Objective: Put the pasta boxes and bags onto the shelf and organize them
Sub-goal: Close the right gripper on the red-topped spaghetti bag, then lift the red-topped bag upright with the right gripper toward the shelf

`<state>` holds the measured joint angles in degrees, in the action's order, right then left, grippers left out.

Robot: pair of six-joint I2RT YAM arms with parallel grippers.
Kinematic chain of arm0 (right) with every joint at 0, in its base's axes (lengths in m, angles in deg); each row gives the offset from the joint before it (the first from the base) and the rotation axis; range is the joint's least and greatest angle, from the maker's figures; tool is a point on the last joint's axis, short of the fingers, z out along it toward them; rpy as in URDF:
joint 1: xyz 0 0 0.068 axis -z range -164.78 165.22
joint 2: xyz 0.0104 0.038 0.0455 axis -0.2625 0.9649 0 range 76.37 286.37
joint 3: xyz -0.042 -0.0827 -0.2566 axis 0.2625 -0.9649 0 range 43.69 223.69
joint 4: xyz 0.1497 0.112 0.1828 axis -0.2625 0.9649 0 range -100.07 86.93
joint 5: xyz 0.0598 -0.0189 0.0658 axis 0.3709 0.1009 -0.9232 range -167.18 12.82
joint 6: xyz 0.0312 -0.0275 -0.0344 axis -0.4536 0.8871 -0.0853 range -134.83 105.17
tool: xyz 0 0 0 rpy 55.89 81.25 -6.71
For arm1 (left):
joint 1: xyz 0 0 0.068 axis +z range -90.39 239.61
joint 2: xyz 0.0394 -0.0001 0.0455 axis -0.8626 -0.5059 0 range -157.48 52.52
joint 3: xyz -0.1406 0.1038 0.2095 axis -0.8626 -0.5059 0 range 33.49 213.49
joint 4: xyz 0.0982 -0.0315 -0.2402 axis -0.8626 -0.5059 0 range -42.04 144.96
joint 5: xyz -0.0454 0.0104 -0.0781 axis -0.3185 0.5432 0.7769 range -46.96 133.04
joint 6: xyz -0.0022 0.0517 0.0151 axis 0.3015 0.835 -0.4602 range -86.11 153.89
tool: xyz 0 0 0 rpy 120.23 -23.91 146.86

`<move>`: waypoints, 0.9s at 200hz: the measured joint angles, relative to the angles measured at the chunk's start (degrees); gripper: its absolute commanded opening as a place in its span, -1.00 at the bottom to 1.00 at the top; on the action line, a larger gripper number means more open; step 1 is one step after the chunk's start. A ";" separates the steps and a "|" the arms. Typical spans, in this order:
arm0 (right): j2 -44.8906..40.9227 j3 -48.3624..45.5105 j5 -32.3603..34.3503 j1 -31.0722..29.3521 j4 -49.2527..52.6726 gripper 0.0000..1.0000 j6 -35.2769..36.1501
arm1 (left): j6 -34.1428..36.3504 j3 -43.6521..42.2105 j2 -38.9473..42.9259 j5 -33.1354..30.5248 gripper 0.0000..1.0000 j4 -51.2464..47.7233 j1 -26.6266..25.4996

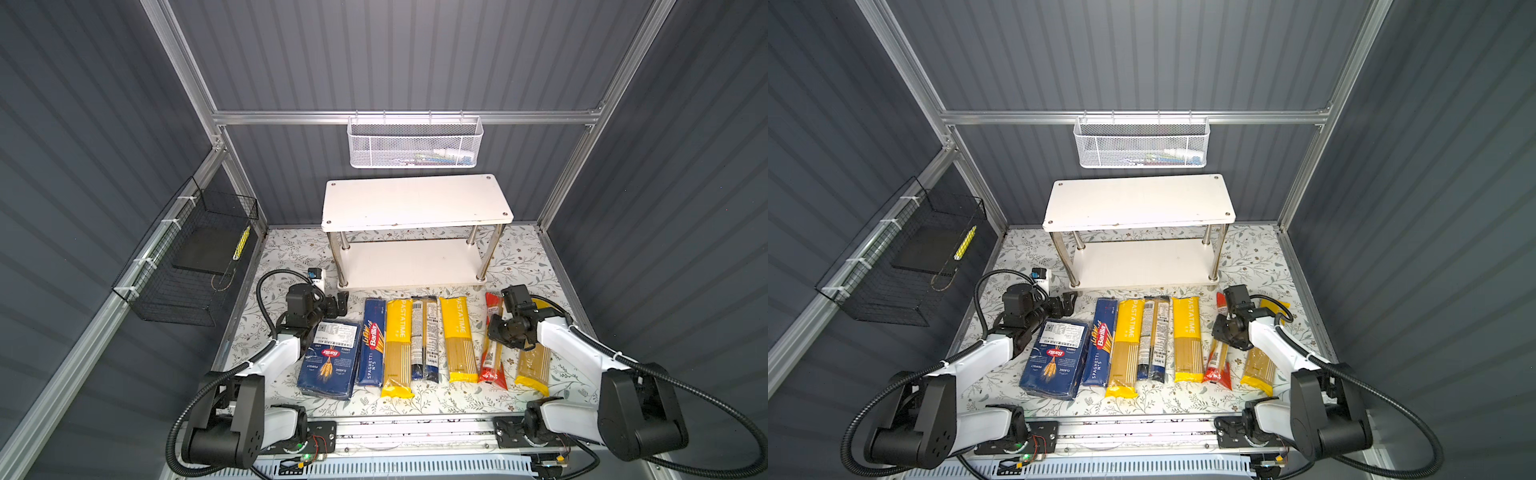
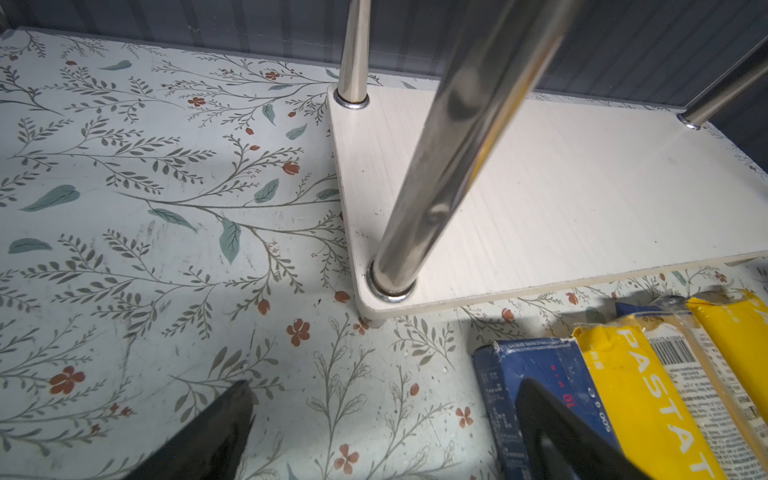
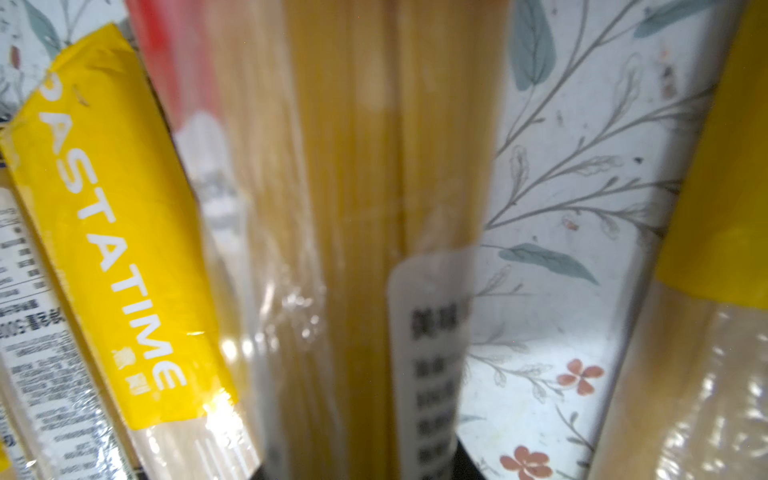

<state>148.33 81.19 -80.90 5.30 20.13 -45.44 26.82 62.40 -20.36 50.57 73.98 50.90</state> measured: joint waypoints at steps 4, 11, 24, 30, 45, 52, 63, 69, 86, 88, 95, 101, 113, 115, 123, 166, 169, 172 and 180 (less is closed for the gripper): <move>-0.42 0.00 -0.22 0.00 0.11 -0.58 0.04 | 0.00 0.00 0.00 0.00 0.99 0.00 0.00; -1.25 0.00 -0.66 0.00 0.28 -0.58 0.11 | 0.00 0.00 0.00 0.02 0.99 0.00 0.00; -2.62 0.00 -1.42 0.00 0.68 -0.58 0.24 | 0.00 0.00 0.00 0.02 0.99 0.00 0.00; -3.28 0.00 -1.84 0.00 0.87 -0.59 0.35 | 0.00 0.00 0.00 0.00 0.99 0.00 0.00; -5.03 0.02 -2.91 0.00 1.53 -0.58 0.61 | 0.00 0.00 0.00 0.02 0.99 0.00 0.00; -5.68 0.15 -3.43 0.00 1.81 -0.58 0.66 | 0.00 0.00 0.00 0.02 0.99 0.00 0.00; -6.88 0.55 -4.13 0.00 2.43 -0.58 0.68 | 0.00 0.00 0.00 0.00 0.99 0.00 0.00; -7.56 0.92 -4.55 0.00 2.89 -0.58 0.70 | -0.02 0.00 0.00 0.00 0.99 0.00 0.00; -9.14 2.40 -5.79 0.00 3.91 -0.58 0.74 | 0.00 0.00 0.00 0.00 0.99 0.00 0.00; -9.25 2.67 -5.97 0.00 4.02 -0.58 0.74 | 0.00 0.00 0.00 0.02 0.99 0.00 0.00; -9.53 3.43 -6.45 0.00 4.22 -0.59 0.81 | 0.00 0.00 0.00 0.00 0.99 0.00 0.00; -9.73 4.09 -6.88 0.00 4.28 -0.59 0.85 | -0.02 0.00 0.00 0.00 0.99 0.00 0.00; -10.03 5.16 -7.82 0.00 4.20 -0.59 0.90 | 0.00 0.00 0.00 0.00 0.99 0.00 0.00; -10.05 5.29 -7.93 0.00 4.17 -0.60 0.90 | -0.02 0.00 0.00 0.00 0.99 0.00 0.00; -10.29 5.75 -8.55 0.00 4.15 -0.60 0.92 | -0.02 0.00 0.00 0.02 0.99 0.00 0.00; -12.24 8.39 -12.24 0.00 5.25 -0.60 1.09 | 0.00 0.00 0.00 0.00 0.99 0.00 0.00; -12.41 8.68 -12.61 0.00 5.31 -0.60 1.09 | 0.00 0.00 0.00 0.00 0.99 0.00 0.00; -12.57 8.81 -12.85 0.00 5.31 -0.60 1.09 | 0.00 0.00 0.00 0.00 0.99 0.00 0.00; -13.11 9.62 -13.55 0.00 5.51 -0.60 1.16 | 0.00 0.00 0.00 0.00 0.99 0.00 0.00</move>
<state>135.22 90.80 -94.46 5.30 25.63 -44.28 26.82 62.40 -20.36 50.57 73.98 50.90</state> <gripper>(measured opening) 0.269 0.995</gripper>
